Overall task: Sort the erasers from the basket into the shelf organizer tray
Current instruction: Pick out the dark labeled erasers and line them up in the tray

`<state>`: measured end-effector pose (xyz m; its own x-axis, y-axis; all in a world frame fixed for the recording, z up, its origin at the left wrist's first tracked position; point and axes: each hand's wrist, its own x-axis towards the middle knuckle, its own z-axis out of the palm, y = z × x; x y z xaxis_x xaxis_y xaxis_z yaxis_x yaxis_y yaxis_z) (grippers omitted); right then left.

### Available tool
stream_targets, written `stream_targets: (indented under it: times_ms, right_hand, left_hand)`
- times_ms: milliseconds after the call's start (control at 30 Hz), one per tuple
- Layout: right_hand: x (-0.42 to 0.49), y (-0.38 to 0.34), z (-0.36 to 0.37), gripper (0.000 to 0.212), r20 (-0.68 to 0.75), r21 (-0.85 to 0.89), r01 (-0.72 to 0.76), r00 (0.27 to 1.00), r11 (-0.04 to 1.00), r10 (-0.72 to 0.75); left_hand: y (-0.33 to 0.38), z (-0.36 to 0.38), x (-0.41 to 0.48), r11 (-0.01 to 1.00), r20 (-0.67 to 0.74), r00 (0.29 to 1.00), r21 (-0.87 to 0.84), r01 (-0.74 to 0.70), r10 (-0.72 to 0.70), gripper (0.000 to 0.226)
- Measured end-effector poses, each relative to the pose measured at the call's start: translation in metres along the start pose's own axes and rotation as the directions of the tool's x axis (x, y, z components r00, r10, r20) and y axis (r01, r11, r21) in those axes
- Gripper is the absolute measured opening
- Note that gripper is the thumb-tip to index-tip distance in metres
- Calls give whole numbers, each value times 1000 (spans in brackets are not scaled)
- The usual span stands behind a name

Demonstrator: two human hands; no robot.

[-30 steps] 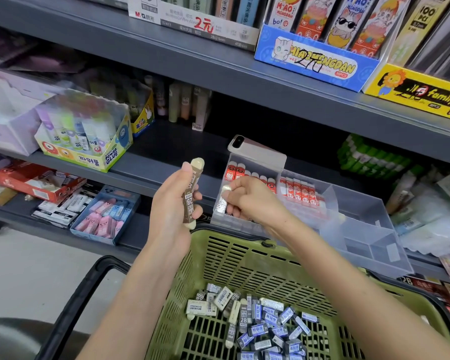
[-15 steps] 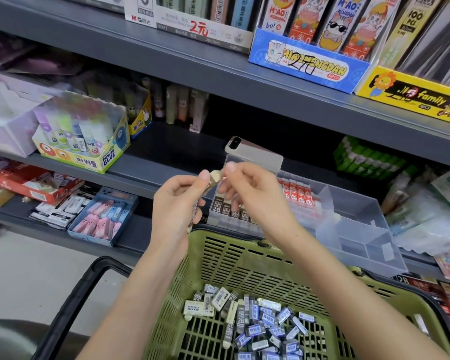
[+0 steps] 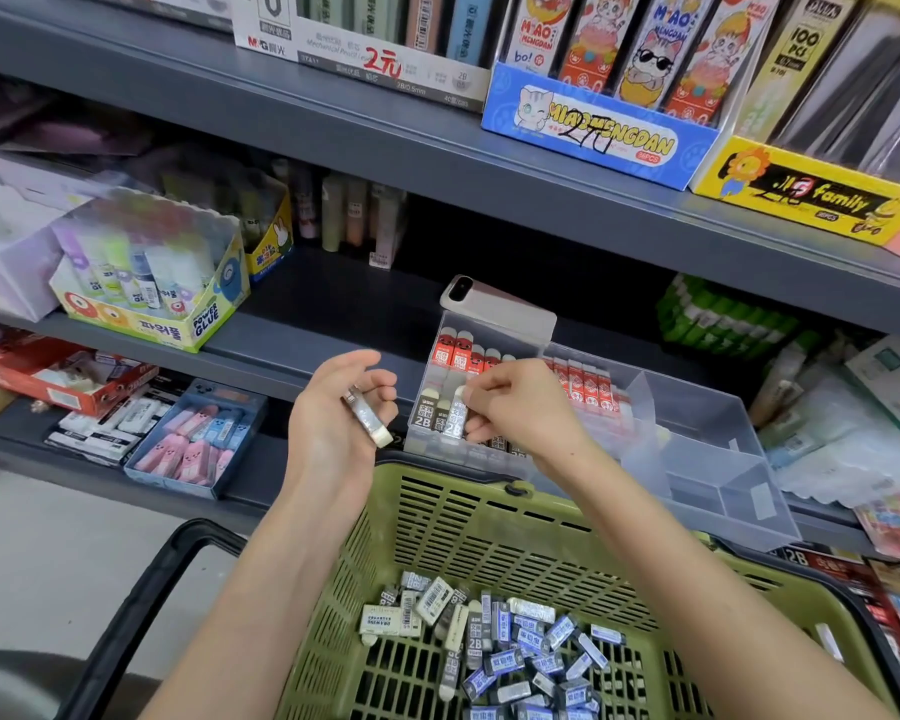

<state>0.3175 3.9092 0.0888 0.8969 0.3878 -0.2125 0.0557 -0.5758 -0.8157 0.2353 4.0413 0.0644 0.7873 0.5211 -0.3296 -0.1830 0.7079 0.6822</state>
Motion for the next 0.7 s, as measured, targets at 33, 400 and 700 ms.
stream_targets:
  times_ms: [33, 400, 700]
  right_hand:
    - [1, 1, 3, 20, -7, -6, 3, 1000, 1000, -3]
    - [-10, -2, 14, 14, -148, -238, 272, 939, 932, -311]
    - [-41, -15, 20, 12, -44, -333, 516, 828, 789, -560]
  left_hand:
    - [-1, 0, 0, 1000, 15, 1000, -27, -2, 3, 14]
    - [-7, 1, 5, 994, 157, 983, -68, -84, 94, 23]
    - [-13, 8, -14, 969, 439, 892, 157, -192, 106, 28]
